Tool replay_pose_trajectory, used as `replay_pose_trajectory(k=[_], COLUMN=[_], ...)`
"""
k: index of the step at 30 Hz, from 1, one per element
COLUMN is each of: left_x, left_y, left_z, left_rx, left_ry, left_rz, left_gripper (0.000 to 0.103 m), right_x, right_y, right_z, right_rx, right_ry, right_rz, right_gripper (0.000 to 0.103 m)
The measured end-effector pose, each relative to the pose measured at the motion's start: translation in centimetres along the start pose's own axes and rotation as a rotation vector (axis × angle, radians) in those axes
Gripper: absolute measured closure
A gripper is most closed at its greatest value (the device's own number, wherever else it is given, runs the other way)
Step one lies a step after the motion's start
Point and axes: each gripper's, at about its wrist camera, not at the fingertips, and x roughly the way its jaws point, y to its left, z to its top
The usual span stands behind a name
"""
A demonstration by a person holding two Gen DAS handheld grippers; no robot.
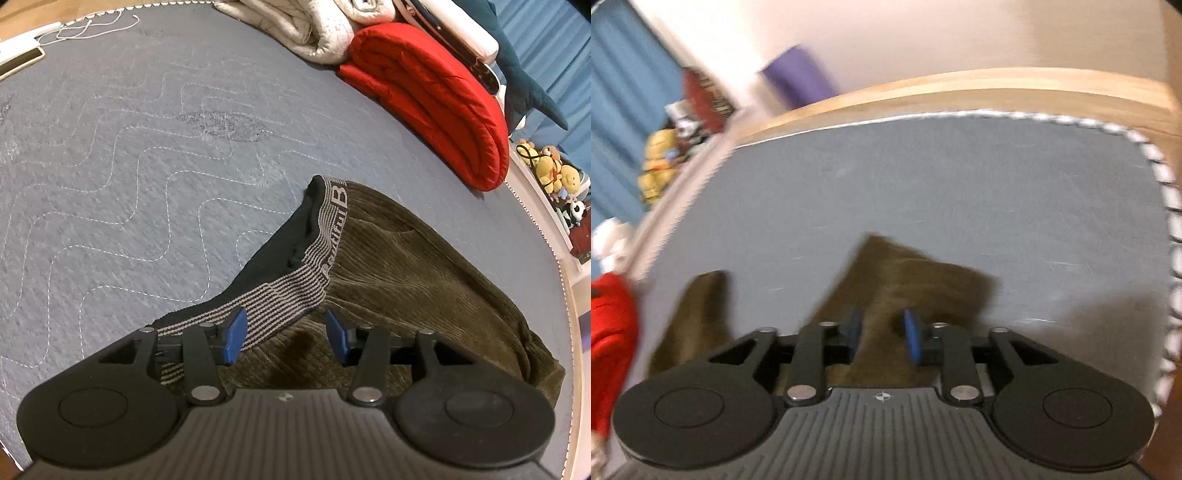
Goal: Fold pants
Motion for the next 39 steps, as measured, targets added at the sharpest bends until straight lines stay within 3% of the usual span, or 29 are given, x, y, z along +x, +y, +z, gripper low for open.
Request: replay_pose_trajectory(k=[2, 4, 9, 12, 13, 14, 15, 21, 24, 25, 26, 28, 34, 37, 39], left_x=[0.2, 0.4, 0.7, 0.7, 0.6, 0.5, 0.5, 0.0, 0.0, 0.0, 0.1, 0.1, -0.1, -0.2, -0.3], left_y=[0.1, 0.3, 0.6, 0.7, 0.8, 0.8, 0.9, 0.5, -0.1, -0.3, -0.5, -0.5, 0.7, 1.6, 2.1], left_z=[0.0, 0.0, 0.1, 0.1, 0.1, 0.1, 0.1, 0.1, -0.3, -0.4, -0.5, -0.7, -0.2, 0.3, 0.5], left_rx=[-0.005, -0.004, -0.003, -0.003, -0.005, -0.007, -0.011, -0.013, 0.005, 0.008, 0.01, 0.014, -0.017, -0.038, -0.051], left_ry=[0.004, 0.01, 0.021, 0.023, 0.023, 0.022, 0.021, 0.027, 0.036, 0.041, 0.046, 0.049, 0.033, 0.023, 0.021], left_rz=[0.006, 0.01, 0.017, 0.018, 0.017, 0.017, 0.016, -0.02, -0.03, -0.033, -0.035, -0.034, -0.012, 0.002, 0.006], left_gripper=[0.05, 0.05, 0.05, 0.05, 0.05, 0.05, 0.05, 0.05, 0.05, 0.05, 0.049, 0.049, 0.047, 0.047, 0.047], right_x=[0.9, 1.7, 4.6, 5.1, 4.9, 4.4, 3.8, -2.5, -2.2, -1.4, -0.5, 0.8, 5.6, 6.7, 6.8], right_y=[0.5, 0.3, 1.1, 1.4, 1.5, 1.3, 1.1, 1.4, 1.4, 1.4, 1.5, 2.0, 3.5, 5.4, 6.3], right_z=[0.1, 0.3, -0.4, -0.6, -0.8, -0.8, -0.6, 0.8, 0.5, 0.3, -0.1, -0.6, -1.3, -1.8, -2.2], right_rx=[0.015, 0.039, -0.029, -0.094, -0.106, -0.089, -0.057, -0.075, -0.159, -0.175, -0.186, -0.211, -0.234, -0.321, -0.351], right_ry=[0.023, 0.055, 0.135, 0.115, 0.105, 0.092, 0.081, -0.084, -0.018, 0.03, 0.064, 0.095, 0.157, 0.13, 0.111], right_rz=[0.006, 0.002, -0.109, -0.151, -0.165, -0.168, -0.162, -0.118, -0.017, 0.019, 0.037, 0.037, -0.095, -0.182, -0.25], right_gripper=[0.055, 0.05, 0.049, 0.059, 0.077, 0.102, 0.103, 0.103, 0.099, 0.09, 0.071, 0.051, 0.053, 0.055, 0.072])
